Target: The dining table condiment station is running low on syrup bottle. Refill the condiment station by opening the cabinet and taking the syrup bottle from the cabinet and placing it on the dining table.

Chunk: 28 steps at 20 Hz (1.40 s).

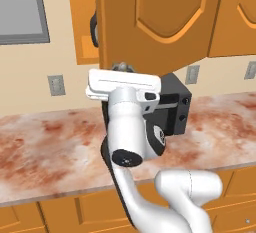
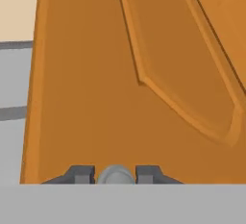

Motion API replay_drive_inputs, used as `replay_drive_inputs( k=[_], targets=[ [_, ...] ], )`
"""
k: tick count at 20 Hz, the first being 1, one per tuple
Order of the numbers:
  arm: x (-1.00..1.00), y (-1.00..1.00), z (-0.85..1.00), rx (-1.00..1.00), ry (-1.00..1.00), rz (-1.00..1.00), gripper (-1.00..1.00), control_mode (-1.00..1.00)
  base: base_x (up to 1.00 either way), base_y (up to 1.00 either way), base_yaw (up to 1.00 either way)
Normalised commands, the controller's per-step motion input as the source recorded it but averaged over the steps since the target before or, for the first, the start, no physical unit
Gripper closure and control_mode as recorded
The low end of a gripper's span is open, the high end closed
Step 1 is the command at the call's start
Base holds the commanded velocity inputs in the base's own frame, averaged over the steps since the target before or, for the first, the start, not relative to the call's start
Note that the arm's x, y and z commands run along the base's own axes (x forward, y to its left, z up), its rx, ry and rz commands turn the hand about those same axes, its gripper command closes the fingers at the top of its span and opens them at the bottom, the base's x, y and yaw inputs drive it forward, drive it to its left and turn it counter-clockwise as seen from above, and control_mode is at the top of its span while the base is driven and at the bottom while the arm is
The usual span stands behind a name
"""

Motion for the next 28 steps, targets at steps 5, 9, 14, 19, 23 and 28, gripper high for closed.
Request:
replay_drive_inputs(
  k=[5, 9, 14, 19, 23, 28],
  targets=[
    [-0.94, 0.03, 0.08, 0.01, 0.06, -0.18, -1.00, -1.00, 0.00, 0.00, 0.00],
    [-0.44, 0.76, 0.05, -0.03, 0.05, -0.09, -1.00, -1.00, 0.00, 0.00, 0.00],
    [0.30, 1.00, -0.20, -0.13, 0.19, -0.03, -1.00, -1.00, 0.00, 0.00, 0.00],
    [0.79, 0.84, -0.55, -0.17, 0.27, -0.08, -1.00, -1.00, 0.00, 0.00, 0.00],
    [0.95, 0.38, -0.51, -0.16, 0.20, -0.11, -1.00, -1.00, 0.00, 0.00, 0.00],
    [1.00, 0.00, -0.39, -0.05, 0.13, -0.07, -1.00, -1.00, 0.00, 0.00, 0.00]
  ],
)
